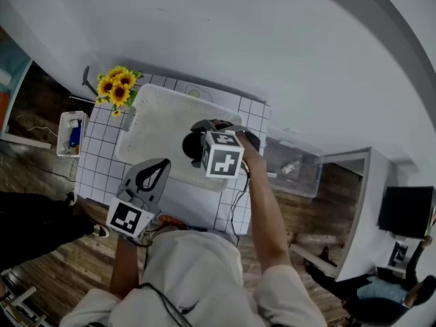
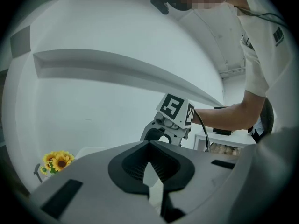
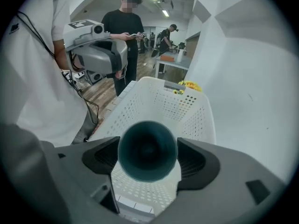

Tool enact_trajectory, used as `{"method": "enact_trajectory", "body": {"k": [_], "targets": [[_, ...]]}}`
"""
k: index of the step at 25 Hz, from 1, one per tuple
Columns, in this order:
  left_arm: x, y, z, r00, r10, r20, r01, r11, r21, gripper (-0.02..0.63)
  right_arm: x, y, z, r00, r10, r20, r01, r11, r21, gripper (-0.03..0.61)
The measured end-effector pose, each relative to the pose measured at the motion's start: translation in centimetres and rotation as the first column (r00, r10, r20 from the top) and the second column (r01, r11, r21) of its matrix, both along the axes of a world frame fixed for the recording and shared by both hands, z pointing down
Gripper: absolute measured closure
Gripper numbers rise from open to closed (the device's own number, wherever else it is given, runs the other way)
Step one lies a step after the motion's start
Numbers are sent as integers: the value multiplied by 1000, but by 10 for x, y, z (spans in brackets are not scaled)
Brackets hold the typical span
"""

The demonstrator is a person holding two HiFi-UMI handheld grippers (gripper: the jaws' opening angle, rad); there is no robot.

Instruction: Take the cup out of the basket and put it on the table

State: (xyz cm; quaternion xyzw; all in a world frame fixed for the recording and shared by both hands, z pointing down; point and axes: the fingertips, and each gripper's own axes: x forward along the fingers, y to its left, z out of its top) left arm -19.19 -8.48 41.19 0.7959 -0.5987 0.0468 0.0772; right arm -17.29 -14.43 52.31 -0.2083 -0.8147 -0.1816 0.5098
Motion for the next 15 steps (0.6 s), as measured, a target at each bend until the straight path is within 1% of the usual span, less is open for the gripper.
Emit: {"method": "enact_trajectory", "body": {"k": [15], "targets": [[33, 2, -5, 998, 66, 8, -66, 998, 19, 603, 33, 12, -58, 998, 37, 48, -38, 999, 22, 193]]}}
